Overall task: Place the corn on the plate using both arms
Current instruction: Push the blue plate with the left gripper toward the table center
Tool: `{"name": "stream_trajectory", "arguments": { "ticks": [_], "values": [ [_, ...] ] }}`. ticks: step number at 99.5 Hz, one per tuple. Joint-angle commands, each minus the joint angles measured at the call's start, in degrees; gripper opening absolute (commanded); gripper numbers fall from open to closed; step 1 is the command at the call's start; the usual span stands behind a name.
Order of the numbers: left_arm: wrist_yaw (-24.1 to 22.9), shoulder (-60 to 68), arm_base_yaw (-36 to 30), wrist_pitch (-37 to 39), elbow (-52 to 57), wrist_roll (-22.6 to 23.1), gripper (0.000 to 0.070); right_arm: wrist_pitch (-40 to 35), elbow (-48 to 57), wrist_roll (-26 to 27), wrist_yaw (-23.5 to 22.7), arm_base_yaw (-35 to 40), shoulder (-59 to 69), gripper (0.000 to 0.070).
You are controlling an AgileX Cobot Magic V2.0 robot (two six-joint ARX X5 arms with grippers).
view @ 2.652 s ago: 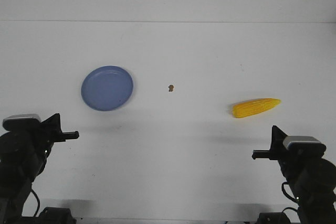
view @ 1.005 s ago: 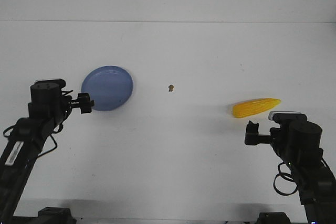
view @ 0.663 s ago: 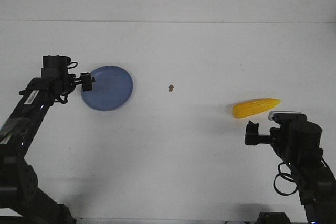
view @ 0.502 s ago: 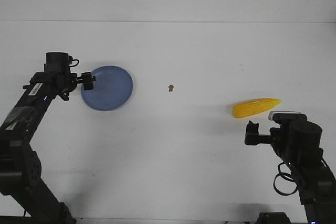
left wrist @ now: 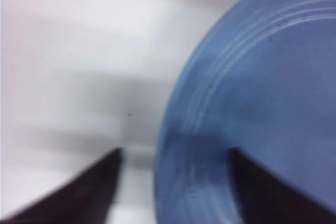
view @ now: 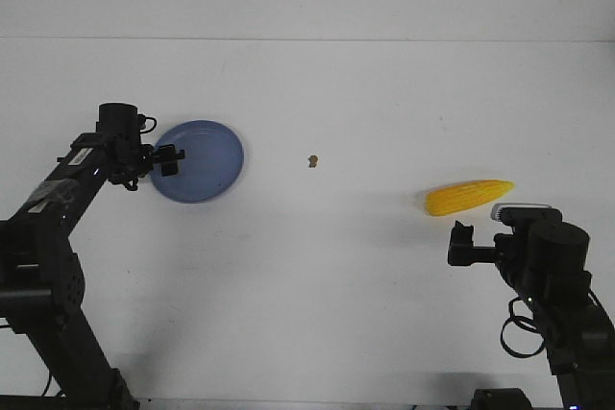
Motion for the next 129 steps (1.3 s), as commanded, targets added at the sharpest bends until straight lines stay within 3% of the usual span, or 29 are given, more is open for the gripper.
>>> {"name": "stream_trajectory", "arguments": {
  "ticks": [1, 20, 39, 62, 97, 129],
  "values": [
    [1.5, 1.5, 0.2, -0.2, 1.0, -0.1, 0.0, 0.3, 1.1, -0.3, 0.0, 0.0, 0.2, 0.0678],
    [5.4, 1.0, 0.5, -0.9, 1.0, 0.1, 0.0007, 0.3, 1.1, -0.3, 0.0, 0.0, 0.2, 0.0678],
    [20.0, -2.7, 1.0, -2.0, 1.0, 0.5, 0.0007, 0.3, 1.1, -0.3, 0.0, 0.0, 0.2, 0.0678],
    [29.7, -8.3, -1.6, -5.4, 0.2, 3.0, 0.0007, 0.3, 1.1, -0.3, 0.0, 0.0, 0.2, 0.0678],
    [30.4, -14.9, -14.8, -1.9, -14.7, 3.7, 0.0007, 0.3, 1.1, -0.3, 0.0, 0.0, 0.2, 0.0678],
    [30.4, -15.0, -23.0, 6.7, -24.5, -0.5, 0.0007, 0.3, 1.1, -0.3, 0.0, 0.0, 0.2, 0.0678]
  ]
}}
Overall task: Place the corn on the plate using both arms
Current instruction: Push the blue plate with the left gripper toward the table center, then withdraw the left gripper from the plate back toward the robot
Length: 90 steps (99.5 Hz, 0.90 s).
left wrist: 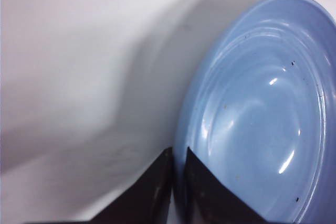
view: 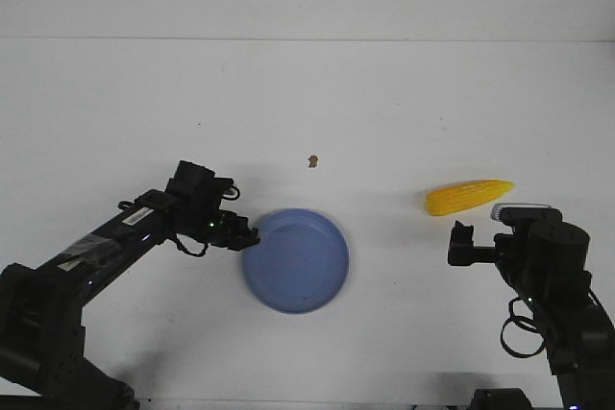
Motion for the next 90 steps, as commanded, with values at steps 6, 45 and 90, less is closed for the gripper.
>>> {"name": "stream_trajectory", "arguments": {
  "ticks": [6, 45, 90],
  "values": [
    [0.7, 0.2, -1.9, 1.0, -0.3, -1.6, 0.0007, 0.3, 1.1, -0.3, 0.0, 0.0, 0.2, 0.0678],
    [0.4, 0.2, -3.9, 1.7, -0.4, -2.7, 0.0245, 0.3, 1.1, -0.3, 0.0, 0.0, 0.2, 0.0678],
    [0.4, -4.7, -0.3, 1.5, -0.3, -0.7, 0.0552, 0.5, 1.1, -0.3, 0.0, 0.0, 0.2, 0.0678]
  ]
}}
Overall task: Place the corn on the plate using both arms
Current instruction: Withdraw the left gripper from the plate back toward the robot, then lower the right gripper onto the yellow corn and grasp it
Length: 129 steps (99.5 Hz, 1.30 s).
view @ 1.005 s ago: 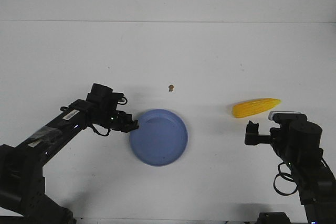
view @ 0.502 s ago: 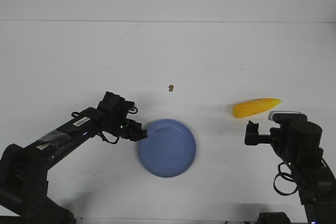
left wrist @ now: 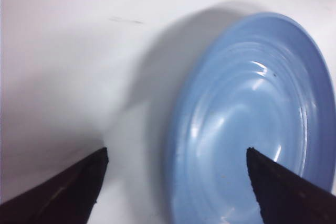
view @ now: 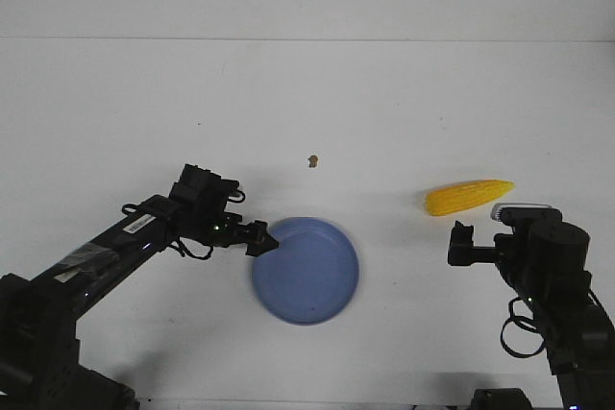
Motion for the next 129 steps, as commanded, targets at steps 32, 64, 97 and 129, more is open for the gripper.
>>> {"name": "stream_trajectory", "arguments": {
  "ticks": [32, 64, 97, 129],
  "values": [
    [-23.0, -17.1, 9.0, -7.0, 0.5, 6.9, 0.055, 1.2, 1.1, -0.2, 0.0, 0.0, 0.2, 0.0677],
    [-38.6, -30.7, 10.9, -7.9, 0.5, 8.7, 0.055, 2.2, 1.1, 4.8, 1.2, 0.0, 1.2, 0.0678],
    [-38.1, -31.5, 11.2, -9.3, 0.5, 8.0, 0.055, 9.0, 1.1, 13.6, 3.4, -4.9, 17.3, 0.0679],
    [-38.1, -31.5, 11.2, -9.4, 0.5, 7.9, 0.055, 21.9, 1.1, 24.3, -8.8, -9.4, 35.0, 0.0682]
  ]
}}
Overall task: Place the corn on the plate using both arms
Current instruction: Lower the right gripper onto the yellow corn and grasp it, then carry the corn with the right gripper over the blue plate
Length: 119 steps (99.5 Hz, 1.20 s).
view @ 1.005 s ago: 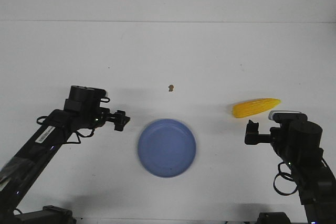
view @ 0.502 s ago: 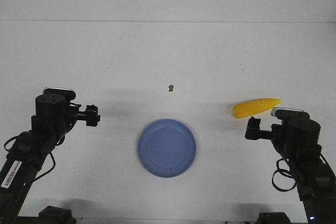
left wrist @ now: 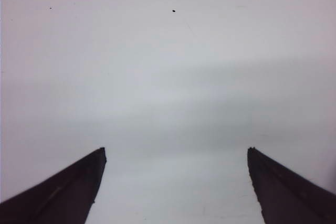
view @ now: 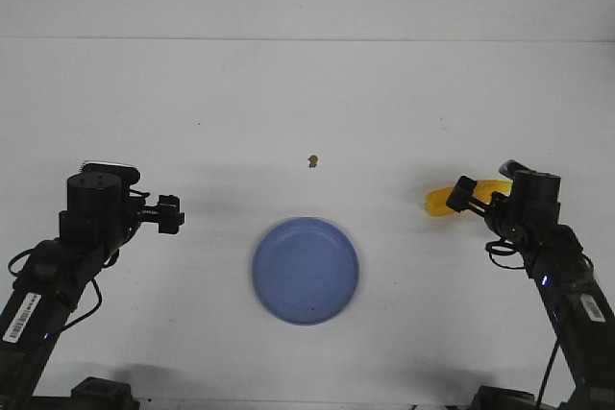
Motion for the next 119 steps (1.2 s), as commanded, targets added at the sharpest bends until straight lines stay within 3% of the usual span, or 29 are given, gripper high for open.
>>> {"name": "stream_trajectory", "arguments": {
  "ticks": [1, 29, 34, 42, 46, 76, 92, 111, 119],
  "values": [
    [0.2, 0.7, 0.0, 0.0, 0.5, 0.2, 0.055, 2.4, 0.9, 4.0, -1.6, 0.0, 2.7, 0.0682],
    [0.2, 0.7, 0.0, 0.1, 0.5, 0.2, 0.055, 10.1, 0.9, 8.2, -6.0, 0.0, 9.8, 0.0664],
    [0.2, 0.7, 0.0, 0.1, 0.5, 0.2, 0.055, 10.7, 0.9, 8.4, -6.1, 0.0, 10.4, 0.0572],
    [0.2, 0.7, 0.0, 0.0, 0.5, 0.2, 0.055, 11.1, 0.9, 8.1, -6.2, 0.0, 10.8, 0.0273],
    [0.2, 0.7, 0.0, 0.1, 0.5, 0.2, 0.055, 11.3, 0.9, 7.8, -6.3, 0.0, 10.8, 0.0202],
    [0.2, 0.7, 0.0, 0.1, 0.5, 0.2, 0.055, 8.9, 1.2, 1.8, -15.1, 2.6, 5.8, 0.0206],
    [0.2, 0.7, 0.0, 0.0, 0.5, 0.2, 0.055, 2.6, 1.2, -2.9, -15.1, 10.9, -1.8, 0.0212],
    [0.2, 0.7, 0.0, 0.1, 0.5, 0.2, 0.0549, 0.1, 1.2, -3.6, -15.0, 24.3, -5.6, 0.0253],
    [0.2, 0.7, 0.0, 0.1, 0.5, 0.2, 0.0549, -0.9, 1.2, -3.4, -12.9, 29.2, -5.1, 0.028]
  ]
}}
